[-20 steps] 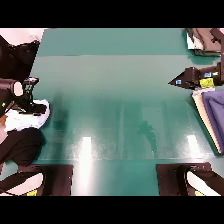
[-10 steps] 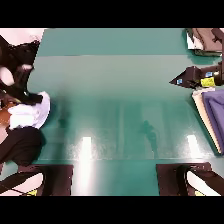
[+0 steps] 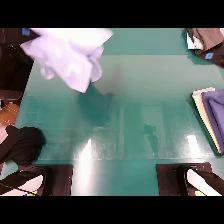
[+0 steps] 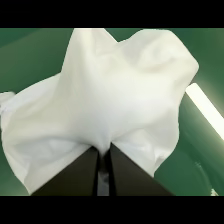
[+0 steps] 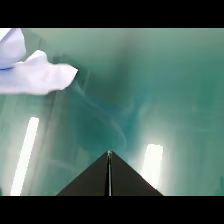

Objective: Fold the shirts.

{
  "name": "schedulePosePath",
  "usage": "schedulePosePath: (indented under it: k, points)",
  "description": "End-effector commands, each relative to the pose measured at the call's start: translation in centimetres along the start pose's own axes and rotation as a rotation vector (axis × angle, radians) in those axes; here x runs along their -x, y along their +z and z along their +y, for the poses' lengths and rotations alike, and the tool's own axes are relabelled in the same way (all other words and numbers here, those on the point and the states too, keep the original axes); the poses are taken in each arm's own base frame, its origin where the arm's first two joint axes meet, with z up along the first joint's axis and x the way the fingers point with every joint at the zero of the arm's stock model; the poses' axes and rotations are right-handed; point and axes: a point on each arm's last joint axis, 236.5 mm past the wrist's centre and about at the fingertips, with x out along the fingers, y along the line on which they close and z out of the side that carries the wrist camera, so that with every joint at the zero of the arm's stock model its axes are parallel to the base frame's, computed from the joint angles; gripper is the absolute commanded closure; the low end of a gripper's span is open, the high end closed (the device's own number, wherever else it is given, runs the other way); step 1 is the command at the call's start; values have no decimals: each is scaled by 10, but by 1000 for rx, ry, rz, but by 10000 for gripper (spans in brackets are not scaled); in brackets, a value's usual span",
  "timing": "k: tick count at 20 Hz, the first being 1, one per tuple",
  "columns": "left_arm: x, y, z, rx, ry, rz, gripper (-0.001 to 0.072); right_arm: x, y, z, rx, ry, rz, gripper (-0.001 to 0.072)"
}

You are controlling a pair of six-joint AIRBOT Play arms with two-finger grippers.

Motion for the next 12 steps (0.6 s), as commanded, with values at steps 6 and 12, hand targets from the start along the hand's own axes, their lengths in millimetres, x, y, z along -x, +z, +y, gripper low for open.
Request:
schedulePosePath:
  k: [6, 12]
  points:
    - [-123, -9, -122, -150, -313, 90, 682, 22, 17, 4, 25, -17, -58, 696]
    - [-234, -84, -102, -73, -327, 331, 404, 21, 11, 4, 25, -18, -32, 696]
